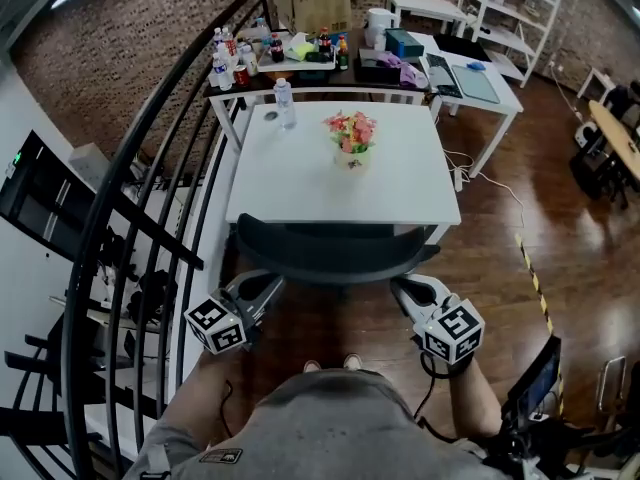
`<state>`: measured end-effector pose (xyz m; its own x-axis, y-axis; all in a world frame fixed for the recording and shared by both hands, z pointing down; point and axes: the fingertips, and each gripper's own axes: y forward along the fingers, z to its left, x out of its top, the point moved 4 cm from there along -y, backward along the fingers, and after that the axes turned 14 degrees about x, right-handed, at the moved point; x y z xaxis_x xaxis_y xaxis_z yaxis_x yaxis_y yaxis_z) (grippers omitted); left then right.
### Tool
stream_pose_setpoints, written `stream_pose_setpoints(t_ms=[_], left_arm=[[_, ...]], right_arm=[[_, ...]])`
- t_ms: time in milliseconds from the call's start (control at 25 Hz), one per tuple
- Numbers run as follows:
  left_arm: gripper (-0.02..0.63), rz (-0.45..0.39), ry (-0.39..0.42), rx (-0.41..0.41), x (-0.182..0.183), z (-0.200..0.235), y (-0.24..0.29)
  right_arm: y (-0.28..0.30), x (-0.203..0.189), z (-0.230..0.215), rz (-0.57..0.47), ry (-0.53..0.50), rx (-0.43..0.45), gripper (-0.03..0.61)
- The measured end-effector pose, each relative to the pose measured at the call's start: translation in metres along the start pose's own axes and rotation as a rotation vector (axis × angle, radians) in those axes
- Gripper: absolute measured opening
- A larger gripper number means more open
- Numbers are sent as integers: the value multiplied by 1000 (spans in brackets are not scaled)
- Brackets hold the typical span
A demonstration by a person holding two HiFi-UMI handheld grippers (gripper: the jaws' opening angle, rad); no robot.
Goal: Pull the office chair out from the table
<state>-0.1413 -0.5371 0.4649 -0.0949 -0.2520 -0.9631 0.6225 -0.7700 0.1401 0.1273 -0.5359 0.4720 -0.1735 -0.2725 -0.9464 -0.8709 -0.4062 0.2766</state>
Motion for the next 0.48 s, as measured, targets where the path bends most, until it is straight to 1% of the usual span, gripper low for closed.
stream_pose_setpoints(t_ms=[120, 160, 200, 240, 280, 320, 440, 480], left_arm=[[2, 30, 126, 43, 4, 29, -10], [72, 38, 156, 57, 7, 40, -14], [127, 43, 178, 71, 11, 52, -17], [133, 45, 197, 83, 17, 64, -19], [156, 44, 213, 91, 23, 74, -19], [182, 44, 228, 93, 29, 83, -19], [248, 57, 268, 51, 43, 99, -9], [260, 64, 274, 23, 45, 100, -3]], right_arm=[[-18, 2, -18, 8, -20, -55, 8], [-25, 4, -25, 10, -21, -70, 19], [-32, 6, -33, 14, -22, -82, 69], [-38, 8, -40, 18, -26, -90, 112], [-42, 11, -48, 22, -33, -93, 121], [-45, 14, -54, 29, -44, -89, 147], [-39, 25, -68, 55, -86, -38, 247], [-35, 29, -71, 60, -100, -13, 264]])
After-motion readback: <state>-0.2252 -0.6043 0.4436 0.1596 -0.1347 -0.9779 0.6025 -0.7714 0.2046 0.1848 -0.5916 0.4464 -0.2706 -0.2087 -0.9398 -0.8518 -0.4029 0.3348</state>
